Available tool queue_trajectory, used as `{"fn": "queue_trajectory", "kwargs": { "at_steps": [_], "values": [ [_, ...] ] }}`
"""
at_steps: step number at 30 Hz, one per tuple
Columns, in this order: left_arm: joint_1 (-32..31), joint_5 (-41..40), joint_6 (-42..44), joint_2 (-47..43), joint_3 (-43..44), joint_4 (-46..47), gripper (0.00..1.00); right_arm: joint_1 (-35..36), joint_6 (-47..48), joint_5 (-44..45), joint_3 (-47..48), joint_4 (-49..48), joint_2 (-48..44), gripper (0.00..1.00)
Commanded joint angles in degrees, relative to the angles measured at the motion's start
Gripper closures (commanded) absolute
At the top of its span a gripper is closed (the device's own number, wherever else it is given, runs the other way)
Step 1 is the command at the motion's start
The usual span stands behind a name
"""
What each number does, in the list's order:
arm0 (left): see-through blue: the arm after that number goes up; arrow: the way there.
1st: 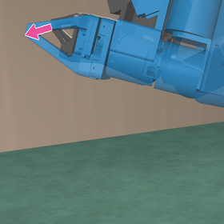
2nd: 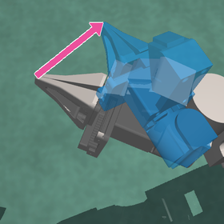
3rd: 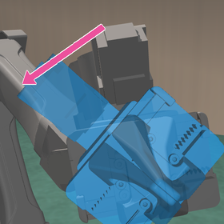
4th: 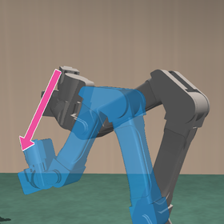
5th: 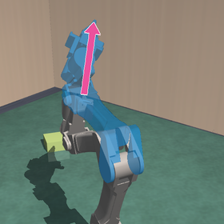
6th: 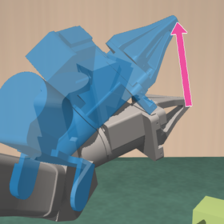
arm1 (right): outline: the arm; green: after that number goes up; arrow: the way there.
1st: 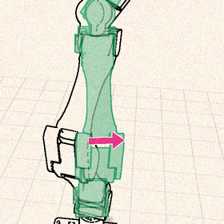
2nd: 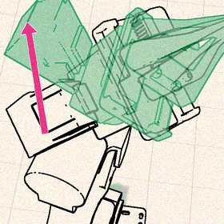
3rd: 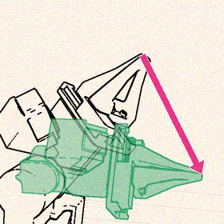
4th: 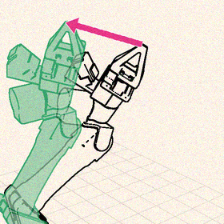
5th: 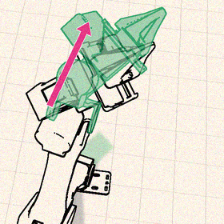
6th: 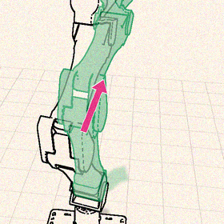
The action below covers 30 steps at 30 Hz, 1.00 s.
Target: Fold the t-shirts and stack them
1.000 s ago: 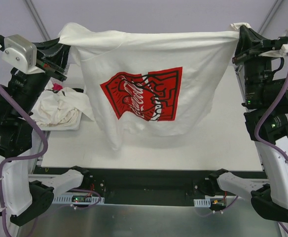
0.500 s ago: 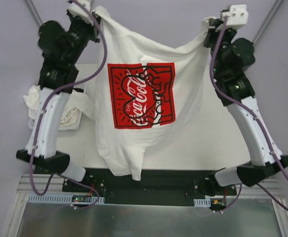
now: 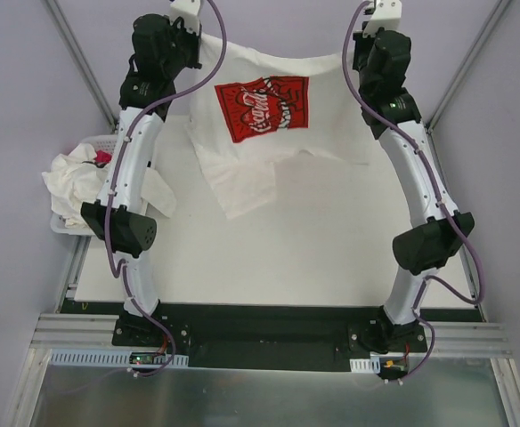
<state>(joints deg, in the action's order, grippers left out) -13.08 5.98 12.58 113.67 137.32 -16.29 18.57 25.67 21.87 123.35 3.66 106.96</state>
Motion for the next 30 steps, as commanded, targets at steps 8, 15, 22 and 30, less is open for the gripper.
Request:
{"fn": "queue_trajectory", "kwargs": {
  "at_steps": [8, 15, 22, 30],
  "values": [
    [-0.3, 3.8, -5.0, -20.6, -10.5, 6.5, 1.00, 0.4, -5.3, -1.3, -7.7, -2.9, -17.0, 0.99],
    [-1.3, 6.0, -7.4, -38.6, -28.4, 6.9, 1.00, 1.2, -7.9, -2.7, -27.2, -5.1, -35.2, 0.99],
    [-1.8, 9.0, -8.5, -54.2, -37.1, 6.6, 1.00, 3.5, -8.7, -2.4, -35.5, -5.2, -50.1, 0.99],
    [-1.8, 9.6, -9.1, -56.1, -34.3, 6.0, 1.00, 4.5, -8.6, -2.9, -30.4, -1.5, -49.6, 1.00]
  ]
}}
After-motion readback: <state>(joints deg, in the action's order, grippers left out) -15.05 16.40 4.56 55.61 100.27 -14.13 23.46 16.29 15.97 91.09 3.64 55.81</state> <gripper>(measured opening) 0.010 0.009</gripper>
